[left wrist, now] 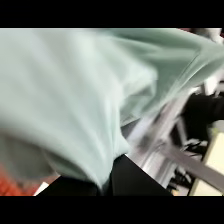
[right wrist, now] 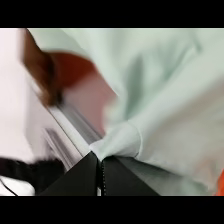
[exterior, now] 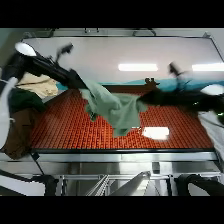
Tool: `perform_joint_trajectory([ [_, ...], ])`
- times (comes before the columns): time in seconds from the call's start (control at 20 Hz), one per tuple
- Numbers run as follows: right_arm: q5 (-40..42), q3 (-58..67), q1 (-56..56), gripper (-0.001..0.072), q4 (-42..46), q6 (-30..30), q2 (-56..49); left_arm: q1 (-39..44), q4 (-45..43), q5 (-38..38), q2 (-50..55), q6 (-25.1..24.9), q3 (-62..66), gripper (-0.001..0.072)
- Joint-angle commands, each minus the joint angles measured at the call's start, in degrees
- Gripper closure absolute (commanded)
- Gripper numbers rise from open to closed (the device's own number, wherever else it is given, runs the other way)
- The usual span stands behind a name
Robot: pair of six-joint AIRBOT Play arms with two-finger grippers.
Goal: Fold the shirts.
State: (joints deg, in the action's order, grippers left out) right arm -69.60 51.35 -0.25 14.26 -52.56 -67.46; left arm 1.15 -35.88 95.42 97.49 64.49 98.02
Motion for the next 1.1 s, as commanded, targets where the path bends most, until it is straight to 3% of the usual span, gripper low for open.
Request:
perform_joint_trajectory([
  [0.0, -6.25, 11.37, -14.73, 0.0695, -14.25, 4.02, 11.80, -3.76, 14.56, 1.79, -9.90, 0.17, 8.17, 0.0691],
  [0.25, -6.12, 20.13, -28.52, 0.0694, -15.69, 4.15, 24.02, -4.17, 14.97, -3.85, -22.69, 1.25, 16.92, 0.0690],
  [0.5, -3.23, 22.36, -31.39, 0.0694, -15.54, 7.50, 34.10, -3.91, 14.01, -6.49, -34.38, 1.07, 14.34, 0.0681],
  [0.65, -2.91, 22.18, -29.27, 0.0694, -9.40, 6.16, 32.94, -3.89, 11.47, -7.34, -37.64, 1.07, 2.69, 0.0675],
  [0.9, -2.54, 16.28, -13.55, 0.0693, 3.72, 1.84, 18.53, -3.89, 11.43, -7.54, -31.76, 0.04, -16.50, 0.0673],
  [0.95, -1.66, 14.34, -9.77, 0.0692, 5.77, 1.51, 13.88, -3.91, 11.45, -7.69, -28.98, -0.79, -19.23, 0.0600],
  [1.0, 0.07, 12.87, -6.62, 0.0685, 7.76, 1.53, 8.81, -3.91, 11.39, -8.22, -26.29, -1.90, -21.40, 0.0381],
  [1.05, 1.90, 12.52, -4.59, 0.0640, 9.53, 1.51, 3.74, -4.09, 11.41, -9.40, -23.17, -2.89, -23.06, 0.0300],
])
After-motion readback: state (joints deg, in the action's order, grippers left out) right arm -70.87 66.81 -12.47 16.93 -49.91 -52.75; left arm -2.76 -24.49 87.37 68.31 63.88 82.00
